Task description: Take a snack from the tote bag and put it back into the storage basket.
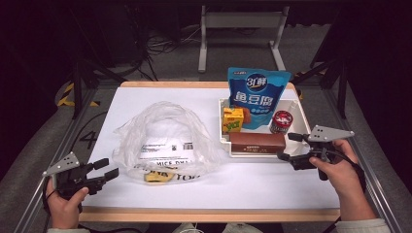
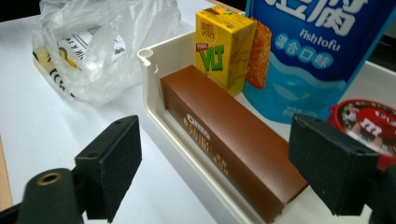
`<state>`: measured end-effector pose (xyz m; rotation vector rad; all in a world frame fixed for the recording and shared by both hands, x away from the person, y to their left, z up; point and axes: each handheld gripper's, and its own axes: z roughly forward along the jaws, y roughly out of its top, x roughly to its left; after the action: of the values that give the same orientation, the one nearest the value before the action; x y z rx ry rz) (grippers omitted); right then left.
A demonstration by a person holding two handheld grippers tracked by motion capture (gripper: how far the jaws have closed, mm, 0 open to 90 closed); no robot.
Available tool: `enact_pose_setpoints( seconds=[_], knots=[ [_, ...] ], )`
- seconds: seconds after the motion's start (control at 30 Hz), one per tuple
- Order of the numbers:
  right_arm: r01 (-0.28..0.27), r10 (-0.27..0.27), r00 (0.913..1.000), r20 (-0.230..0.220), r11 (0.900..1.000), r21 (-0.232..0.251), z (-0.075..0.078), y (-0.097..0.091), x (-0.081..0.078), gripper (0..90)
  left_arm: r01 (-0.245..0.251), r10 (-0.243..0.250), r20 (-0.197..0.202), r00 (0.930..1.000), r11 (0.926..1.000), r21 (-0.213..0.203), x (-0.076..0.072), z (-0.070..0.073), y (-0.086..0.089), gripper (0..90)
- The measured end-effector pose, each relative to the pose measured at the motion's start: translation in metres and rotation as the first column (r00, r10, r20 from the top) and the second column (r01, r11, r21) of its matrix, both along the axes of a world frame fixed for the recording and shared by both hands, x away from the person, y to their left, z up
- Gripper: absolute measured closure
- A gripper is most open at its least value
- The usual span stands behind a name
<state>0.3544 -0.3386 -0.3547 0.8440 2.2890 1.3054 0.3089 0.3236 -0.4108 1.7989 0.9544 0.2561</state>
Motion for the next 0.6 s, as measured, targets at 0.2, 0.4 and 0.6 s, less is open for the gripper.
enact_pose_setpoints(
  seconds=[0.2, 0.4, 0.6],
  knots=[
    [0.017, -0.017, 0.9998, -0.009, 0.9998, 0.008, -0.014, -0.004, -0.009, 18.3, 0.003, -0.003, 0.002, 1.0, 1.0, -0.002, -0.002, -0.001, -0.001, 34.0],
    [0.063, -0.064, 0.9979, 0.011, 0.9966, 0.054, -0.04, -0.006, -0.016, 18.4, 0.014, -0.013, 0.015, 0.9998, 0.9999, -0.009, -0.006, -0.004, 0.002, 33.7],
    [0.076, -0.076, 0.9971, -0.007, 0.9945, 0.072, -0.063, -0.004, -0.02, 18.3, 0.02, -0.02, 0.013, 0.9997, 0.9997, -0.01, -0.008, -0.008, 0.002, 33.4]
  ],
)
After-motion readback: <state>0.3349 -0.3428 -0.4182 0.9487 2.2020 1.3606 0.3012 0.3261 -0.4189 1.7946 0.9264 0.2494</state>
